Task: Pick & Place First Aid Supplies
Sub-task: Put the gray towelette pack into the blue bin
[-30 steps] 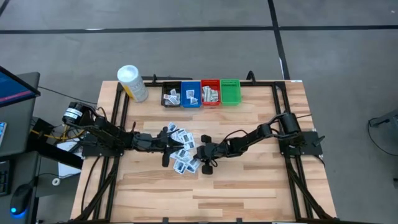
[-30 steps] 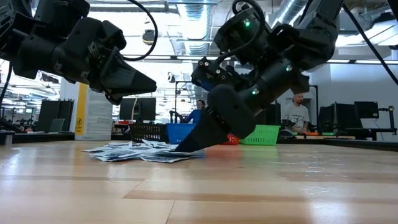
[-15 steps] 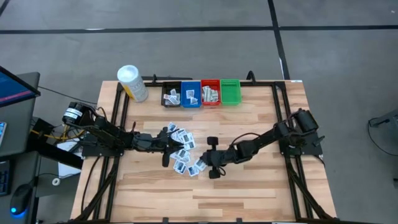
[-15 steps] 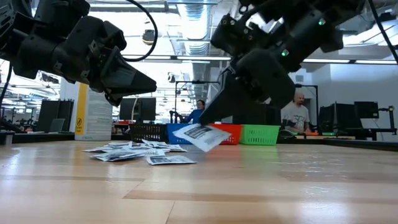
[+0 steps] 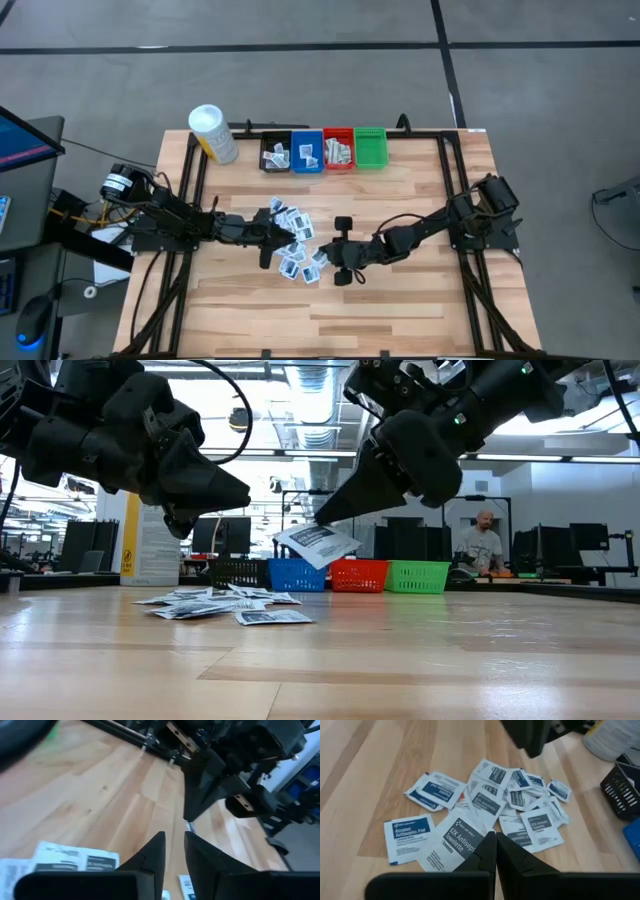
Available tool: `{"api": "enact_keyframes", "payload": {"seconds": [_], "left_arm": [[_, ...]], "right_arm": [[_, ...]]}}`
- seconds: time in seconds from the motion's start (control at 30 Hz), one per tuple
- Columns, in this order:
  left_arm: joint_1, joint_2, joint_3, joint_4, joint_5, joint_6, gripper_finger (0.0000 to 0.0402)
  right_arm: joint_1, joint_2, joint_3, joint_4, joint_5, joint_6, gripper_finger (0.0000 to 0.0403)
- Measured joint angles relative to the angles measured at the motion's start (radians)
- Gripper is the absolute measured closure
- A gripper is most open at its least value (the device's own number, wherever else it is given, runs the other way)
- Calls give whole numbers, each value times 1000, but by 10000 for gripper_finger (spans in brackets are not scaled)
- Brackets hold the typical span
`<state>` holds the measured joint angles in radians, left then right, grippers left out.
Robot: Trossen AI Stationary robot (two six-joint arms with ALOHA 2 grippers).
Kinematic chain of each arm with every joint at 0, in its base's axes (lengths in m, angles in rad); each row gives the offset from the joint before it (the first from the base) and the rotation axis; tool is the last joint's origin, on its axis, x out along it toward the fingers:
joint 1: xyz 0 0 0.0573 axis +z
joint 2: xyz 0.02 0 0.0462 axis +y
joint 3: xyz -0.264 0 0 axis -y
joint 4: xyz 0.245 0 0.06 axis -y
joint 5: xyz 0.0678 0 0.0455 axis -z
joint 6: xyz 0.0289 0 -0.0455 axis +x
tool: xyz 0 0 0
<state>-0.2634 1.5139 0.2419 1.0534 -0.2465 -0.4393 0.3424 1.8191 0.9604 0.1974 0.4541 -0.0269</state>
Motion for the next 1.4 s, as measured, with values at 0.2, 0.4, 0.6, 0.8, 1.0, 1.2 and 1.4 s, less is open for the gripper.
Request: {"api": "enact_keyframes", "payload": {"seconds": [0.2,0.4,0.6,0.8,1.0,1.2,1.4], "left_arm": [[2,0,3,-1,19,-40,287],[3,0,51,-9,20,-67,250],[3,0,72,-14,75,-67,241],[3,0,72,-14,88,-67,247],[7,0,72,-17,87,-64,255],[36,0,72,-21,84,-63,272],[71,0,72,-21,82,-35,343]], "right_arm": [[-10,0,11,23,41,-38,403],[-25,-1,69,21,52,-123,403],[-45,-2,116,12,53,-186,403],[-51,-2,140,13,58,-219,403],[-53,-2,147,33,83,-243,403],[-53,-2,148,45,102,-245,403],[-53,-2,148,39,98,-245,400]]}}
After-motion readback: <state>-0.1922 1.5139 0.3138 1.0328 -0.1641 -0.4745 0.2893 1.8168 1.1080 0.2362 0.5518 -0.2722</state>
